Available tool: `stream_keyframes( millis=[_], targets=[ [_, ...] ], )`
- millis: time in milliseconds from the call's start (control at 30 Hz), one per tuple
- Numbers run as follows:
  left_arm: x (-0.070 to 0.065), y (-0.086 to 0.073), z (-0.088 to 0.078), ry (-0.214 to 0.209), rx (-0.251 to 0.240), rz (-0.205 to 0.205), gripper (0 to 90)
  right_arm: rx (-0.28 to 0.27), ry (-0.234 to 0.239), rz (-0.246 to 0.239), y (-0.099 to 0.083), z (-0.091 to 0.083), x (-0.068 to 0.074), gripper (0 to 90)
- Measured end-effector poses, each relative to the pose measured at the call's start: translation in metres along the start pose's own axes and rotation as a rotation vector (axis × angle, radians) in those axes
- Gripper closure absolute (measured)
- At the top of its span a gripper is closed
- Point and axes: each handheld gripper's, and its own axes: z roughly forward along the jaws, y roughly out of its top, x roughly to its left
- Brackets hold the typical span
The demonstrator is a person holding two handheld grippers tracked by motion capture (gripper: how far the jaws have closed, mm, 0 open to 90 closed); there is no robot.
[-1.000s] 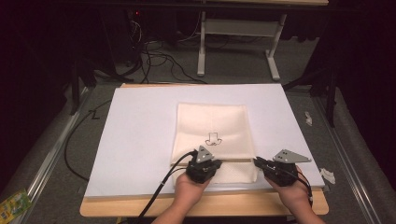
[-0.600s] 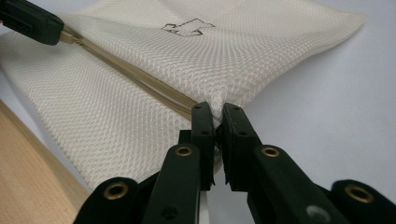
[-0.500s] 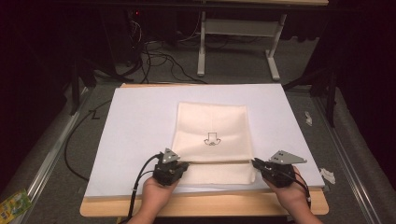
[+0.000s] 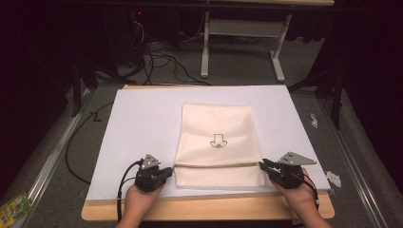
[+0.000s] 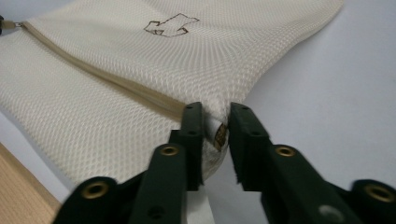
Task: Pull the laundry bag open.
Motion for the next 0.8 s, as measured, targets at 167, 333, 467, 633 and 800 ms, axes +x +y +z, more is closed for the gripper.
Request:
stream_keyframes(
  millis=[167,333,467,633,800],
  targets=[
    [-0.003,0.005,-0.008,0.007,-0.115,0.053,48.3,-0.074,0.011,0.001,-0.001,-0.005,-0.004,40.8],
    [0.005,0.006,-0.021,0.119,-0.175,0.092,33.7,-0.12,-0.067,0.017,-0.002,-0.015,-0.019,26.1],
    [0.024,0.003,-0.034,0.202,-0.189,0.078,25.0,-0.144,-0.156,0.07,-0.007,-0.028,-0.043,20.8],
    [0.048,-0.006,-0.051,0.261,-0.209,0.014,18.8,-0.178,-0.256,0.153,-0.019,-0.053,-0.071,16.8],
    [0.051,-0.007,-0.047,0.271,-0.212,-0.019,17.3,-0.169,-0.252,0.164,-0.022,-0.052,-0.072,16.1]
  ],
)
